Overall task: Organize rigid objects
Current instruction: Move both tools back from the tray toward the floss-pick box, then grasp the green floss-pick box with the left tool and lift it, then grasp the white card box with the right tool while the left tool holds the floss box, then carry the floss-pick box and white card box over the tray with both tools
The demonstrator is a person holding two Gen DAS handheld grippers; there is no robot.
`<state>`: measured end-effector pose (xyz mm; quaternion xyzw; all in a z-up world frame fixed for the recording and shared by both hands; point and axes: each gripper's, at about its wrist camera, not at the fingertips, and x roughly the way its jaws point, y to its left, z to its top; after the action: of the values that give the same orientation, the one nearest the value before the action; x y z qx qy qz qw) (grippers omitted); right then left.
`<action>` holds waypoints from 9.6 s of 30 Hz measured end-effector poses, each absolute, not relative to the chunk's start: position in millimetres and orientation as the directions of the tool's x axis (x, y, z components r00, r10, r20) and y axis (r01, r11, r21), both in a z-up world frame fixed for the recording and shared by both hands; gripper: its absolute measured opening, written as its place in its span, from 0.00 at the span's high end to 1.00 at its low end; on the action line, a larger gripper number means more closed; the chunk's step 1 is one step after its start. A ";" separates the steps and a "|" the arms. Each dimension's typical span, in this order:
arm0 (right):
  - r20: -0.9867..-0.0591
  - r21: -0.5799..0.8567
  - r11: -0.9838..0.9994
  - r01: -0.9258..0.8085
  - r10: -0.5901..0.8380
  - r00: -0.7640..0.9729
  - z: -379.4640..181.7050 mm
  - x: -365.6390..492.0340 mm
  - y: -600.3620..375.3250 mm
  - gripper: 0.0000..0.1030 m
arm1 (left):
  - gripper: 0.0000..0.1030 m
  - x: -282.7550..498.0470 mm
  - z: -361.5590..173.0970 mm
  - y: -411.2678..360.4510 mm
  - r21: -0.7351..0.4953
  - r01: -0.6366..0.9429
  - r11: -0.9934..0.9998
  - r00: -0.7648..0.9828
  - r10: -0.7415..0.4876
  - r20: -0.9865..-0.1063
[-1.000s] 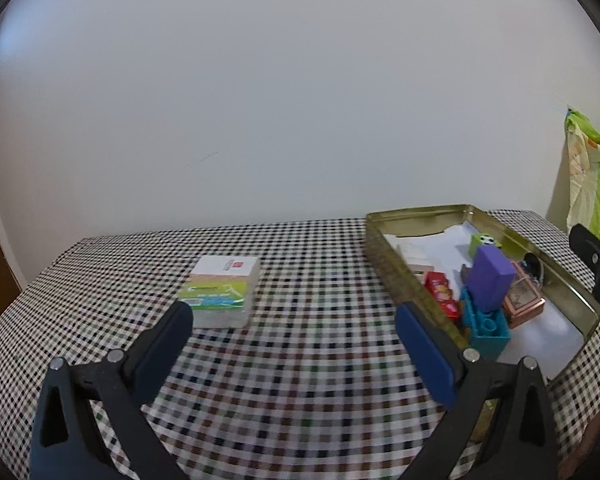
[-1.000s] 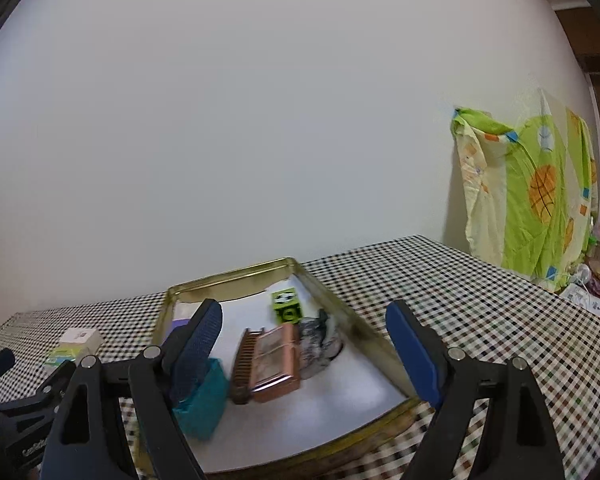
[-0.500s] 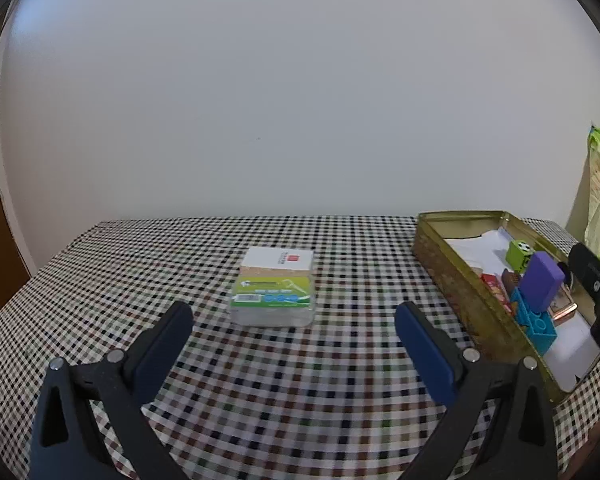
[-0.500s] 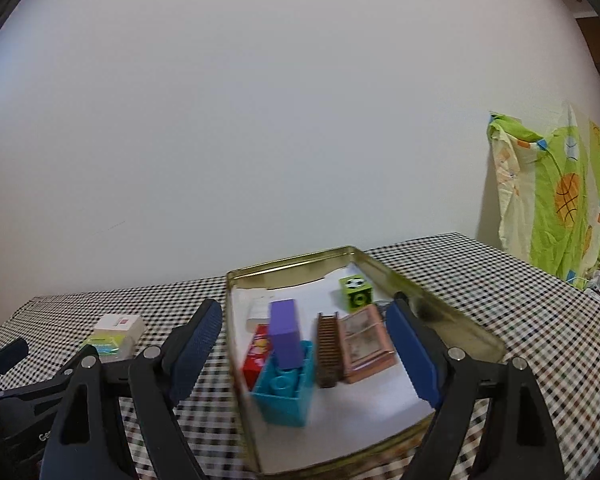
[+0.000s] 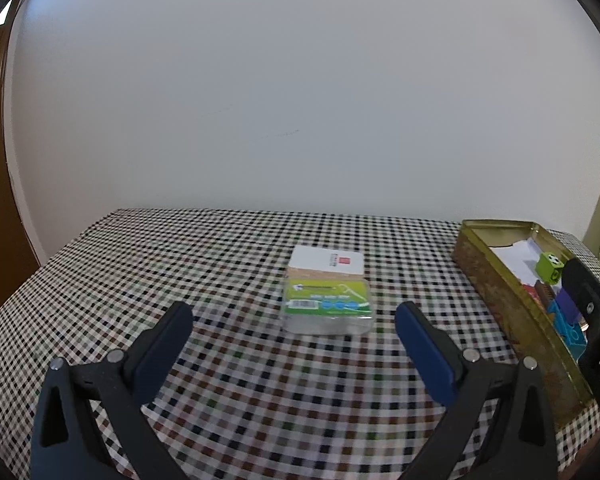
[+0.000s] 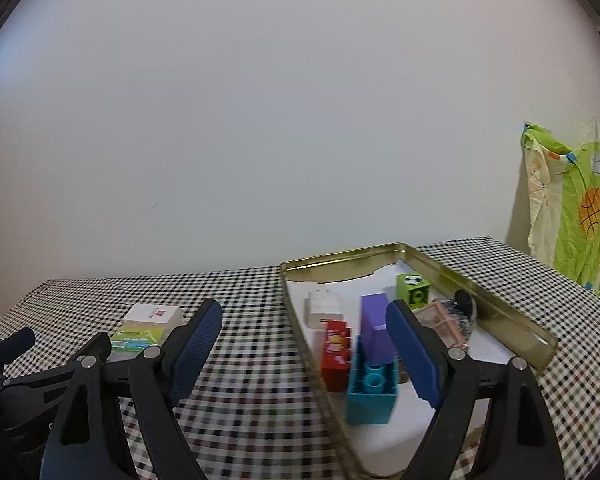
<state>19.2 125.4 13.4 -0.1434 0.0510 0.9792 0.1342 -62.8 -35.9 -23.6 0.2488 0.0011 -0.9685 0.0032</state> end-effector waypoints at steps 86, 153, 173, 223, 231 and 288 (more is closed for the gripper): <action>-0.378 0.110 -0.943 -0.313 0.252 -0.891 7.6 -78.7 117.7 0.16 | 0.17 -182.0 -70.0 -8.3 -0.045 -0.042 -0.998 -0.603 0.061 -0.795; -0.711 0.192 -0.979 -0.068 -0.090 -0.697 -39.2 -182.2 10.6 0.16 | 0.22 -198.7 -77.4 -128.5 -0.058 0.103 -0.993 -0.619 -0.019 -0.785; -0.749 0.155 -0.987 0.030 -0.138 -0.648 -46.7 -199.8 -29.8 0.82 | 0.22 -199.7 -72.8 -130.4 -0.058 0.101 -0.993 -0.617 -0.017 -0.787; -0.603 -0.011 -0.999 0.045 -0.029 -0.797 -42.0 -118.2 -76.2 0.58 | 0.22 -154.6 -65.6 -171.0 -0.006 0.140 -0.990 -0.685 -0.092 -0.723; -0.563 0.002 -1.000 0.011 -0.010 -0.826 -28.1 -49.9 -39.9 0.58 | 0.22 -118.1 -62.7 -132.9 -0.017 0.101 -0.995 -0.714 -0.061 -0.697; -0.398 -0.041 -0.974 -0.224 0.222 -0.890 48.2 65.4 188.8 0.57 | 0.22 -13.5 18.6 133.6 0.033 -0.238 -0.971 -0.809 0.179 -0.560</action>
<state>65.4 188.8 48.2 -0.2042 0.0028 0.9722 0.1145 -13.5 133.6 18.6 0.2892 -0.0509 -0.9496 -0.1096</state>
